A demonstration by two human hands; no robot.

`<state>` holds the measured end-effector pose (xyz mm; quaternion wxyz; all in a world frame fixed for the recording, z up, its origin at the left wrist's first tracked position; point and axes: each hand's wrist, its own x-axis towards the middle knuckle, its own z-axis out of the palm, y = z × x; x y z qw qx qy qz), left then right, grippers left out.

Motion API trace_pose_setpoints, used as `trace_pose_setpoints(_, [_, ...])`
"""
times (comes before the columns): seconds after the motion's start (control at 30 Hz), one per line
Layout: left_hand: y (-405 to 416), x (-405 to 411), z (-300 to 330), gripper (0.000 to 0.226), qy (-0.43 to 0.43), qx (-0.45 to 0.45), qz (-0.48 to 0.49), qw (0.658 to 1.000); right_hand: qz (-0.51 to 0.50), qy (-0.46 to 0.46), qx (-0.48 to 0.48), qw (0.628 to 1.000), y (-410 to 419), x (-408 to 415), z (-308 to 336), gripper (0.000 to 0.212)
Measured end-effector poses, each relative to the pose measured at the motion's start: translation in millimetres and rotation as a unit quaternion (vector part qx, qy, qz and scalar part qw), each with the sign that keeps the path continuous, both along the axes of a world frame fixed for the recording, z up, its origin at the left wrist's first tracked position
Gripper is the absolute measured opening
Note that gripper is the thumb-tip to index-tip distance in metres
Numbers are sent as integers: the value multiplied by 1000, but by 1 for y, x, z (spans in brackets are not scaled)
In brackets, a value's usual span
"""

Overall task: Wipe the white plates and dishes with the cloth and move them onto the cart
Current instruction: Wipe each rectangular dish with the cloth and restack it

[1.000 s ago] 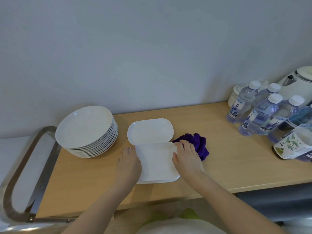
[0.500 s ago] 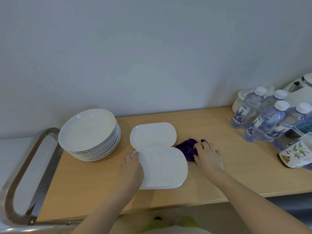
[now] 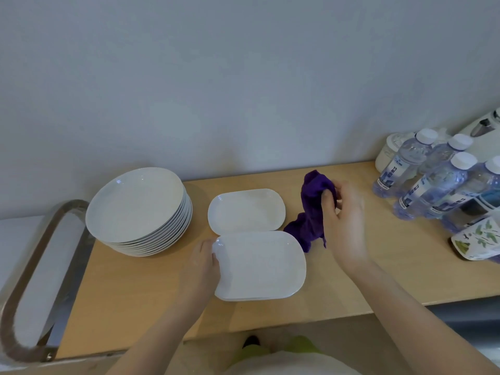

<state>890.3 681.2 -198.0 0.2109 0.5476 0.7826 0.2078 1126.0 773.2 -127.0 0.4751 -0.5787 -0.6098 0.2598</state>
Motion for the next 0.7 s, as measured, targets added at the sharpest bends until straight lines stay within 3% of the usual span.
trace_pose_setpoints(0.23, [2, -6, -6, 37, -41, 23, 2, 999, 119, -9, 83, 989, -28, -51, 21, 18])
trace_pose_setpoints(0.47, [2, -14, -13, 35, -125, 72, -17, 989, 228, -54, -57, 971, -51, -104, -31, 21])
trace_pose_setpoints(0.57, [1, -18, -14, 31, -154, 82, -17, 984, 229, -119, -80, 963, -48, -115, -46, 26])
trace_pose_setpoints(0.7, [-1, -20, -12, 48, -176, 89, -16, 980, 227, -258, -75, 936, -50, -118, -59, 36])
